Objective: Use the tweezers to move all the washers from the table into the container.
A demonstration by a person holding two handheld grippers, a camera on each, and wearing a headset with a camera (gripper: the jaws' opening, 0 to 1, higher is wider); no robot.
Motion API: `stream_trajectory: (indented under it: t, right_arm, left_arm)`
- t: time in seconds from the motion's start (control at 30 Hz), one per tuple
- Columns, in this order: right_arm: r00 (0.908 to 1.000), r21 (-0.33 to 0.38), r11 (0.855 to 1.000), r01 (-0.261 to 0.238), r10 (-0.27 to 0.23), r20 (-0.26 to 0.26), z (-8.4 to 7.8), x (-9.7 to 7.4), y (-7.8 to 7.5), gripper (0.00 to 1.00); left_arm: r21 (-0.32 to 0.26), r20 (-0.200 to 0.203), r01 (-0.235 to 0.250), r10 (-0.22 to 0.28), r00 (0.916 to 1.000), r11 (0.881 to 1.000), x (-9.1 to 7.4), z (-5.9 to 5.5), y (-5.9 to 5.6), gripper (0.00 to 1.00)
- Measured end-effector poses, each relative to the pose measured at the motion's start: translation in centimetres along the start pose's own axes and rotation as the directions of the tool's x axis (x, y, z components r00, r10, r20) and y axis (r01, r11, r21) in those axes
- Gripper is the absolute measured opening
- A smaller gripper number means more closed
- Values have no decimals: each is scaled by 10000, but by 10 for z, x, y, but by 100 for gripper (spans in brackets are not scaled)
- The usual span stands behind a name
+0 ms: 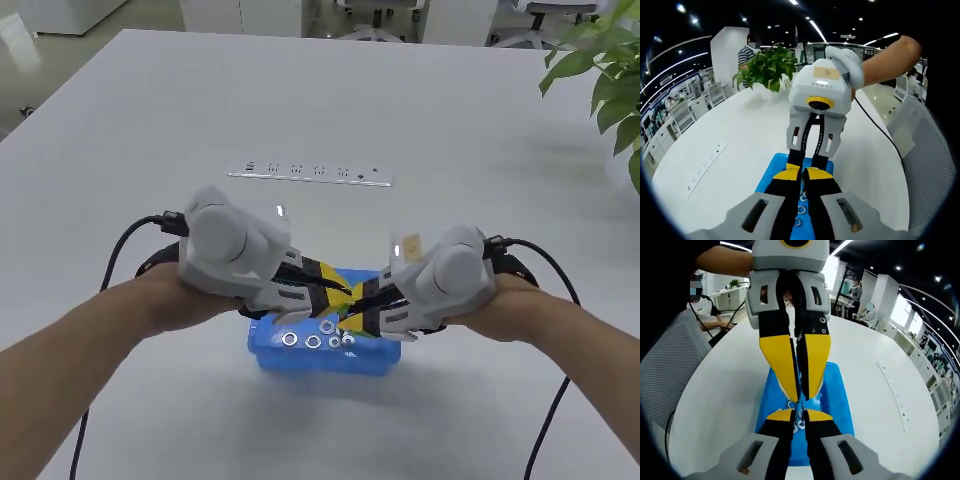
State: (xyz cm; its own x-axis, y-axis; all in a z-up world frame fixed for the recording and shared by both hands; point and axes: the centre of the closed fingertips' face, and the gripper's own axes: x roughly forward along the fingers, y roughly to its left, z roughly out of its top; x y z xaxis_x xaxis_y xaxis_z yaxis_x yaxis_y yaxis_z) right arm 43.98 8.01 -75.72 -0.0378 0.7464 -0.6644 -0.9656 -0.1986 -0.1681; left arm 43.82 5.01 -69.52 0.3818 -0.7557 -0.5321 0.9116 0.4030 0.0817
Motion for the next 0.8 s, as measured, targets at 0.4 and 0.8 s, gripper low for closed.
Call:
stream_trajectory:
  t: [0.4, 0.8]
  right_arm:
    - [9999, 169, 9998, 134, -134, -9, -1, -2, -1, 15]
    - [9991, 848, 9956, 392, -403, 110, 3, -14, 0, 24]
  left_arm:
    - [217, -96, -9, 11, 10000, 9998, -1, -3, 3, 5]
    - [192, -112, -2, 5, 9999, 9998, -4, 2, 2, 5]
